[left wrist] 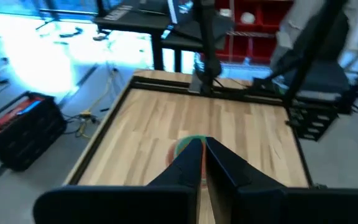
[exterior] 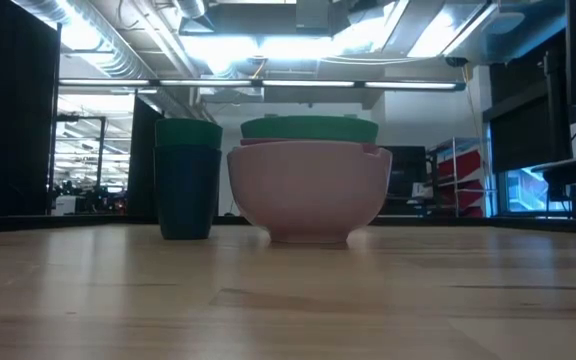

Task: Nest bowls inside each other
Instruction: Return to Home Position

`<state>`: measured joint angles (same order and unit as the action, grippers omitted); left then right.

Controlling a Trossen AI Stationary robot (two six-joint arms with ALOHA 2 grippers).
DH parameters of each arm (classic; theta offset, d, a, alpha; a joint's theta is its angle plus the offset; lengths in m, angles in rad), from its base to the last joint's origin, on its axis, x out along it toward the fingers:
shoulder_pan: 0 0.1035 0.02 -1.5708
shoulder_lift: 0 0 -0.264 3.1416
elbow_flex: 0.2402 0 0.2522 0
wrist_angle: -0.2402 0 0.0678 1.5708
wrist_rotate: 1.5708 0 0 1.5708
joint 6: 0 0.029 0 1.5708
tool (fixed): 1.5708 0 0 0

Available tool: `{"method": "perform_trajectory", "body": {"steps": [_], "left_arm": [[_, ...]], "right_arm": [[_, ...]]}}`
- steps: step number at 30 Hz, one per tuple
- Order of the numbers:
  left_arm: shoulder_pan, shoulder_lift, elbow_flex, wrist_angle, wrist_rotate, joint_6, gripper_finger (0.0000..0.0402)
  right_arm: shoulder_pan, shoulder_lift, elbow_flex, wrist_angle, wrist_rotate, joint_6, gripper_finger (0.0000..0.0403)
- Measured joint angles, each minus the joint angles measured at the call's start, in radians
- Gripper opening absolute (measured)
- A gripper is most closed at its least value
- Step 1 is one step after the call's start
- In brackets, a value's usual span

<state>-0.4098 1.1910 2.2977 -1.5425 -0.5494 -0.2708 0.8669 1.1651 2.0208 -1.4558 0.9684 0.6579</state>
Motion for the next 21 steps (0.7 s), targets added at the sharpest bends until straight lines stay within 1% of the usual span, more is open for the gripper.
{"method": "perform_trajectory", "body": {"steps": [8, 9, 10, 12, 14, 15, 16, 17, 21], "left_arm": [[0.0, 0.038, 0.0, 0.097, -0.065, -0.004, 0.0], [0.0, 0.045, 0.0, 0.108, -0.072, -0.004, 0.0], [0.0, 0.054, -0.001, 0.118, -0.078, -0.002, 0.0], [0.0, 0.069, -0.001, 0.137, -0.086, -0.002, 0.0], [0.0, 0.079, -0.001, 0.14, -0.089, -0.009, 0.0], [0.0, 0.084, -0.001, 0.14, -0.092, -0.015, 0.0], [0.0, 0.09, -0.001, 0.14, -0.092, -0.019, 0.0], [0.0, 0.095, -0.001, 0.14, -0.092, -0.028, 0.0], [0.0, 0.111, -0.001, 0.135, -0.092, -0.071, 0.0]], "right_arm": [[0.128, -0.192, -0.434, 0.32, 0.161, -0.001, 0.0], [0.123, -0.211, -0.488, 0.382, 0.163, -0.024, 0.0], [0.102, -0.231, -0.541, 0.464, 0.142, -0.064, 0.0], [0.045, -0.272, -0.642, 0.663, 0.059, -0.177, 0.0], [-0.047, -0.296, -0.724, 0.873, -0.092, -0.324, 0.0], [-0.104, -0.305, -0.753, 0.943, -0.165, -0.381, 0.0], [-0.164, -0.314, -0.776, 0.983, -0.236, -0.414, 0.0], [-0.222, -0.328, -0.798, 0.986, -0.309, -0.426, 0.0], [-0.407, -0.436, -0.919, 0.964, -0.53, -0.379, 0.0]]}}
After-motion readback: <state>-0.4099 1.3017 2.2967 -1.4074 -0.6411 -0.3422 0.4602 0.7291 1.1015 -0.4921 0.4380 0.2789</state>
